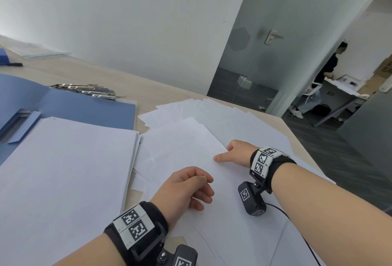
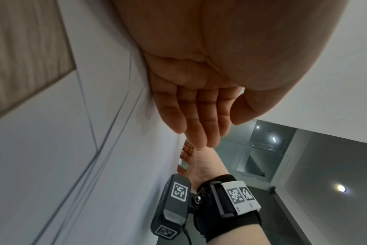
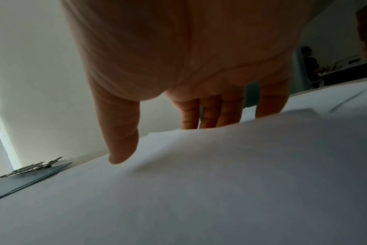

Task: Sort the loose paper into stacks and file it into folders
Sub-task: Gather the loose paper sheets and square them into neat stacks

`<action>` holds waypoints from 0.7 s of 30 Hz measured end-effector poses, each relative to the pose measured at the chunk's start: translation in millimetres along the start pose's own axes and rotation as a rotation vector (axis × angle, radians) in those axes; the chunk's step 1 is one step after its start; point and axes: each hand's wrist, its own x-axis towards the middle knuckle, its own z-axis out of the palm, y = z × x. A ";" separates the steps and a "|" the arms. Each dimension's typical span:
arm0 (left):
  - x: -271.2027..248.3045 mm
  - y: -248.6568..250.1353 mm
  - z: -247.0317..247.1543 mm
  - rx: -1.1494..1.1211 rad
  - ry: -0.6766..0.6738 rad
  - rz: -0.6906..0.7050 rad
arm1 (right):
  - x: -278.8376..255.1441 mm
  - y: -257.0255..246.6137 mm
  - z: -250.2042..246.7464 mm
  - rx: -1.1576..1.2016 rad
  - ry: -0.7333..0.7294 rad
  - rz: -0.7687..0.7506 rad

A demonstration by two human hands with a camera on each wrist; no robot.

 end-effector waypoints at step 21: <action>4.7 -4.6 -1.0 -0.045 -0.026 0.017 | -2.3 -1.4 6.2 -0.007 -0.004 -0.148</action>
